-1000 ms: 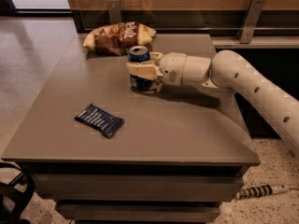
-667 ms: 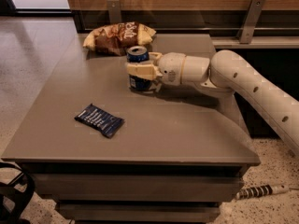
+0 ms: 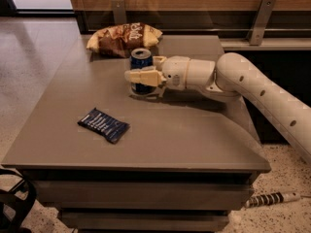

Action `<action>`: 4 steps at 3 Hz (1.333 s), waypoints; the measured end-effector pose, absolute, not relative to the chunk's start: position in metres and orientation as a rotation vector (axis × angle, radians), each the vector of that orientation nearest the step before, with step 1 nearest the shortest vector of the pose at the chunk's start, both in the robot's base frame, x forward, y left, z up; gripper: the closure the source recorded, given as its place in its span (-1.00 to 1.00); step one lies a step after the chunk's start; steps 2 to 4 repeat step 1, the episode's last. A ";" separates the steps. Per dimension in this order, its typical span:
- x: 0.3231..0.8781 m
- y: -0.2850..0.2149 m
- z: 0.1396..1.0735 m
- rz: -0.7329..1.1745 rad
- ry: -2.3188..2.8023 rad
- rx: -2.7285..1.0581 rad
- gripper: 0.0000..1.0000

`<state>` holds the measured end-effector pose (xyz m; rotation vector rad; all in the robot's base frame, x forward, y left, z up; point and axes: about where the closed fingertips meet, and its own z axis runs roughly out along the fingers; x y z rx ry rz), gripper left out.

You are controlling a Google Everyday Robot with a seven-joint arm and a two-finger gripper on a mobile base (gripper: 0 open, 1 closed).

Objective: Place pepsi can upright

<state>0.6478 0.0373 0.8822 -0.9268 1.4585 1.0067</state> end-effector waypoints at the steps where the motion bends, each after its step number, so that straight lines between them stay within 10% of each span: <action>1: 0.647 0.039 0.882 1.009 1.457 -0.929 -1.00; 4: 0.647 0.039 0.882 1.009 1.457 -0.929 -1.00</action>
Offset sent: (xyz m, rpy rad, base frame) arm 0.0000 0.0000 0.0000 0.0000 0.0000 0.0000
